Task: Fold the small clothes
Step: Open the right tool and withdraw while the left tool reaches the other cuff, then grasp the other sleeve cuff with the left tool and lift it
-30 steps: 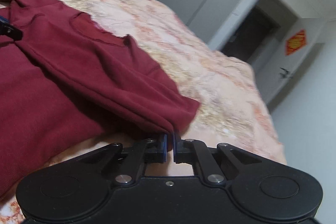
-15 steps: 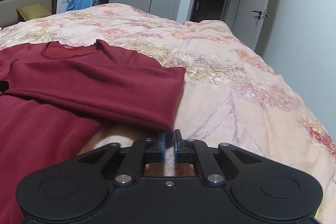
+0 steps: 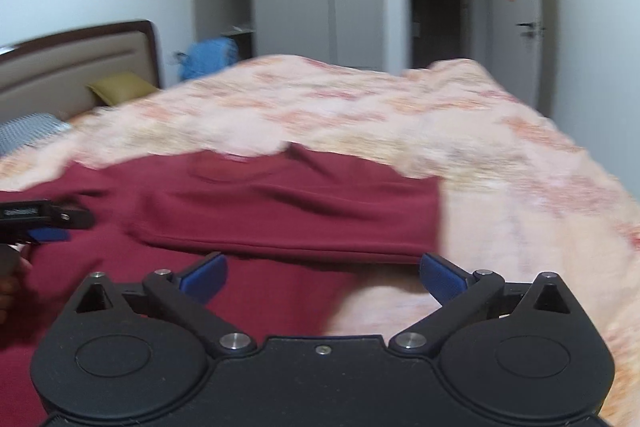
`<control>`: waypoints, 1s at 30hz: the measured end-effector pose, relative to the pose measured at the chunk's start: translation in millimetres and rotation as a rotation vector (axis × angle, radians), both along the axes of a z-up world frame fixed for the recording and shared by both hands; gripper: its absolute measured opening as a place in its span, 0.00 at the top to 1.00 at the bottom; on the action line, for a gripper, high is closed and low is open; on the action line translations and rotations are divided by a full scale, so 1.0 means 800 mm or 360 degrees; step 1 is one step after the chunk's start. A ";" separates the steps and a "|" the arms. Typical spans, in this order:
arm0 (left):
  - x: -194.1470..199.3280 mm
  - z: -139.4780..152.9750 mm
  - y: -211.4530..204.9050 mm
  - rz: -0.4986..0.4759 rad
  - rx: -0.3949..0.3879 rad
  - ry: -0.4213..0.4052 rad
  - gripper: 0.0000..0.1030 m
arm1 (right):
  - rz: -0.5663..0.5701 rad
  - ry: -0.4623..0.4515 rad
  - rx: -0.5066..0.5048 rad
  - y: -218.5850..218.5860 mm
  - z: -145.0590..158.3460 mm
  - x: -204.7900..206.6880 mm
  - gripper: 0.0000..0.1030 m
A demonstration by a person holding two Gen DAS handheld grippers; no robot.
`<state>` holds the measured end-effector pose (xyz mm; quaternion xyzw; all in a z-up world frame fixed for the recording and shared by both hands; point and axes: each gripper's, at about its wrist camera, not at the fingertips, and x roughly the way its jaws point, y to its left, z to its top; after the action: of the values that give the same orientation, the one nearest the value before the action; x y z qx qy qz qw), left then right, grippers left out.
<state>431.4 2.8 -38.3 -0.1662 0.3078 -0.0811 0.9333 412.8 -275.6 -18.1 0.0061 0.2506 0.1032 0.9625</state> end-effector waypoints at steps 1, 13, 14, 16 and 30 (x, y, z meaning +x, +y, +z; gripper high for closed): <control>-0.008 0.004 0.013 0.0013 -0.0004 0.0006 0.00 | 0.0029 0.0006 0.0019 0.011 0.001 -0.005 0.01; -0.079 0.022 0.244 0.0646 0.0211 0.0137 0.00 | 0.0250 0.0181 0.0153 0.122 -0.040 -0.051 0.00; -0.080 0.021 0.263 0.0704 0.0200 0.0149 0.00 | 0.0223 0.0209 0.0165 0.125 -0.047 -0.053 0.00; -0.082 0.017 0.301 0.0812 0.0122 0.0151 0.00 | 0.0173 0.0194 0.0147 0.128 -0.062 -0.058 0.00; -0.056 0.005 0.408 0.1299 -0.0199 -0.0084 0.34 | 0.0174 0.0115 0.0006 0.140 -0.082 -0.068 0.00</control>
<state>386.5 329.2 -34.6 -0.3289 0.1872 0.2729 0.8845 358.1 -163.5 -83.6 -0.0020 0.2851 0.1558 0.9458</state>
